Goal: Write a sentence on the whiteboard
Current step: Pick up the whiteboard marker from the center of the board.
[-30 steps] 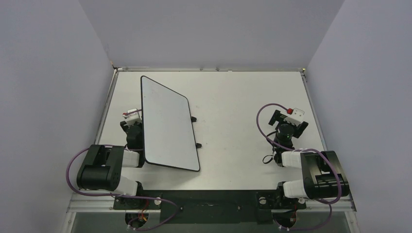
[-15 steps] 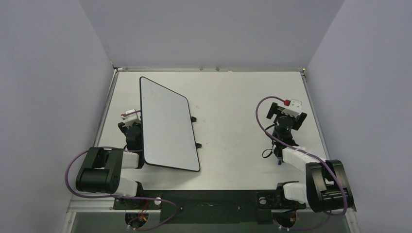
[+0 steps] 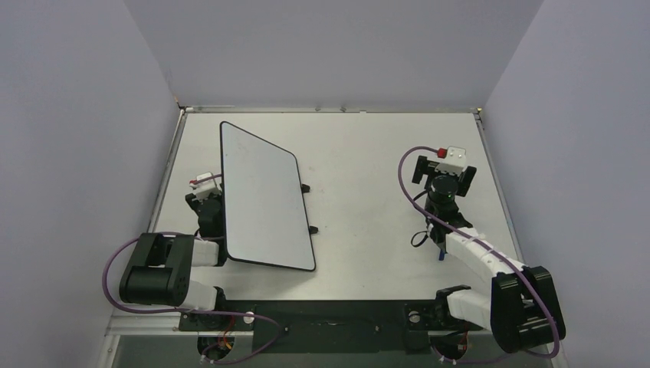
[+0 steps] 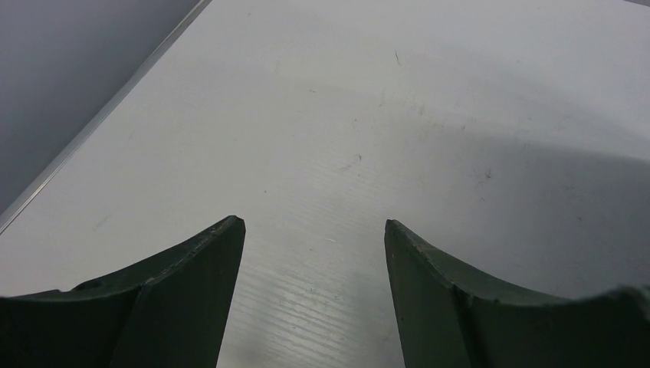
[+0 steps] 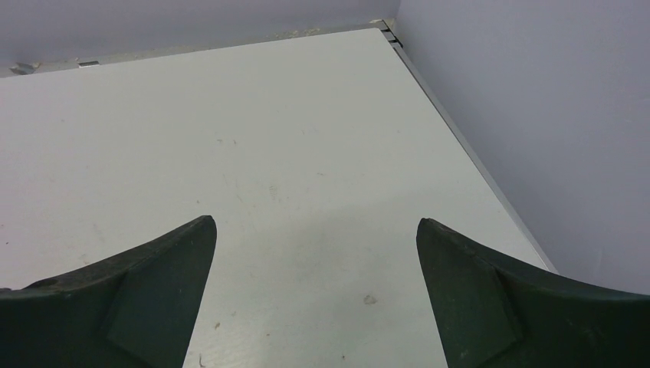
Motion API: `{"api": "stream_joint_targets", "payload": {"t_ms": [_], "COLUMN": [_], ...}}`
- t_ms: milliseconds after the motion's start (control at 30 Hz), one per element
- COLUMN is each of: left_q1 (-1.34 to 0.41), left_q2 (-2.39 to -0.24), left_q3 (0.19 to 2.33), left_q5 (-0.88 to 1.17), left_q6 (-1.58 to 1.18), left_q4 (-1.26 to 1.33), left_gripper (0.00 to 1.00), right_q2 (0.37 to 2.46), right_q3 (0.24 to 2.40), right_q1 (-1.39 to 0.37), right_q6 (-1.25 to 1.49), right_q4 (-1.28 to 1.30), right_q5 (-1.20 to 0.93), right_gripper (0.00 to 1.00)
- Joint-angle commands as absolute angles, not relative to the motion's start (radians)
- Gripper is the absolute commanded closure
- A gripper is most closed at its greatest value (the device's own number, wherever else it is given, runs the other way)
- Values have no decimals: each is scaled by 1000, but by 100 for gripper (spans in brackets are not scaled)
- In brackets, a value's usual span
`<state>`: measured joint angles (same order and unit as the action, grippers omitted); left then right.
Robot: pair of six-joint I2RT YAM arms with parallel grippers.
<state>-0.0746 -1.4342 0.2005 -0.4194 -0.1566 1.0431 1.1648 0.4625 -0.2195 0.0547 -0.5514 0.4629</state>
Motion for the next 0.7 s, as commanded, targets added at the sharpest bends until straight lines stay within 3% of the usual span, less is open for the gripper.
{"api": "stream_joint_targets", "payload": {"t_ms": [0,167,400,667], "left_q1": [-71,-64,-60,-60], "left_q2": [-1397,-1302,-1312,-1173], "left_q3": [224,351,339,366], "left_q5": [-411,-417,-435,-532], "left_q6": [-157,-177,-175,-158], "left_q4": [1096,786,804,635], "left_gripper": [35,35,34,33], "right_q2": [1128,1142,1161,1128], "right_q3": [519,546,560,573], "right_q1": [-231,-234,-245,-248], "right_q6": [32,42,56,71], "right_q4": [-509,-489,-487,-452], "right_q5": [441,403,385,372], "right_gripper": [0,2,2,2]}}
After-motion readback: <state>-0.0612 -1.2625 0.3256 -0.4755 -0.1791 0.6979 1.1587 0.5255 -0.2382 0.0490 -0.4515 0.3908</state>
